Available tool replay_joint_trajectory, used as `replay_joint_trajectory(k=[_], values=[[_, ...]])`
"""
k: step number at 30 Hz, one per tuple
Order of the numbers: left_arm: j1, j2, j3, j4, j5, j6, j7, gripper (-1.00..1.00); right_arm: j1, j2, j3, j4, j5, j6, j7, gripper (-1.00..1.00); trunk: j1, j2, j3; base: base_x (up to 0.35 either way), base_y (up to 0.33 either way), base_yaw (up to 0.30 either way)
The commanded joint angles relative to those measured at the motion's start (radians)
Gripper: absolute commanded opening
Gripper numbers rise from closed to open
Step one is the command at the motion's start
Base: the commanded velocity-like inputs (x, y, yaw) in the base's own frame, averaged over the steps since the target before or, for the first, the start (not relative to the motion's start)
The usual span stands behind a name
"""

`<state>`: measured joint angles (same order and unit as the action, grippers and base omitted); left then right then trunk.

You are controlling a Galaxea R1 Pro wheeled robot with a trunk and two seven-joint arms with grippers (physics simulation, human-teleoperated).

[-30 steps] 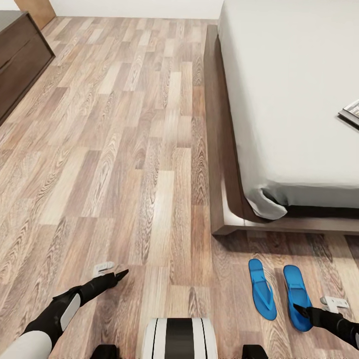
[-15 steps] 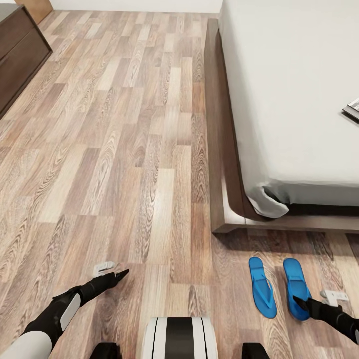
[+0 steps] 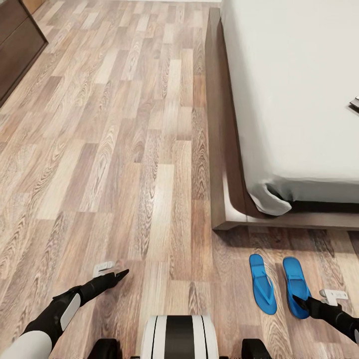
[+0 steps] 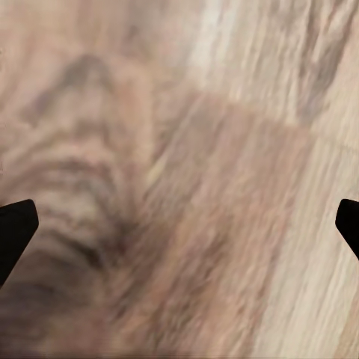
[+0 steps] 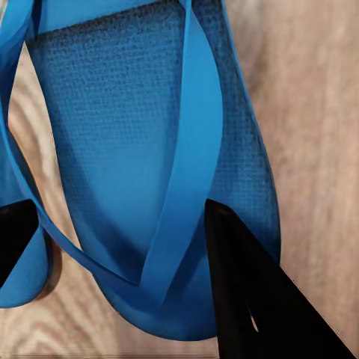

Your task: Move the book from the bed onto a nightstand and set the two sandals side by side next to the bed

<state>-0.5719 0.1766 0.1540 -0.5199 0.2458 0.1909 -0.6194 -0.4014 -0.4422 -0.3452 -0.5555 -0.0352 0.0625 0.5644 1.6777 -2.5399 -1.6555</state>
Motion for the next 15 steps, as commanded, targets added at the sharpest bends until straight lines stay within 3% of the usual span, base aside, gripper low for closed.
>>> replay_joint_trajectory(k=[1, 6, 8, 9, 11, 12, 15], values=[[0.000, 0.000, 0.003, 0.000, 0.009, 0.010, -0.004, 1.00, -0.001, 0.000, -0.005, 0.000, -0.006, 0.008, 0.008, -1.00, 0.000, 0.000, -0.004, 0.000, 0.000, 0.000], [0.000, 0.000, 0.003, 0.000, 0.009, 0.011, -0.013, 1.00, -0.001, 0.001, -0.005, 0.001, -0.004, 0.008, 0.008, -1.00, 0.002, -0.001, -0.020, 0.000, 0.000, 0.000], [0.000, 0.007, 0.008, 0.000, 0.022, 0.014, -0.147, 1.00, 0.000, 0.001, -0.004, 0.001, -0.002, 0.008, 0.008, -1.00, 0.002, -0.001, -0.020, 0.000, 0.000, 0.000], [0.000, 0.019, 0.009, 0.000, 0.040, 0.017, -0.281, 1.00, 0.000, 0.001, -0.004, 0.001, -0.002, 0.008, 0.008, -1.00, 0.002, -0.001, -0.020, 0.000, 0.000, 0.000], [0.000, 0.052, 0.010, -0.001, 0.063, 0.046, -0.478, 1.00, -0.001, 0.001, -0.004, 0.001, -0.002, 0.008, 0.008, -1.00, 0.002, -0.001, -0.020, 0.000, 0.000, 0.000], [0.000, 0.078, 0.011, -0.011, 0.075, 0.097, -0.608, 1.00, -0.001, 0.001, -0.004, 0.000, -0.002, 0.008, 0.008, -1.00, 0.002, -0.001, -0.020, 0.000, 0.000, 0.000], [0.000, 0.123, 0.008, -0.084, 0.083, 0.199, -0.782, 1.00, -0.001, 0.000, -0.005, 0.001, -0.001, 0.008, 0.008, -1.00, 0.002, -0.001, -0.020, 0.000, 0.000, 0.000]])
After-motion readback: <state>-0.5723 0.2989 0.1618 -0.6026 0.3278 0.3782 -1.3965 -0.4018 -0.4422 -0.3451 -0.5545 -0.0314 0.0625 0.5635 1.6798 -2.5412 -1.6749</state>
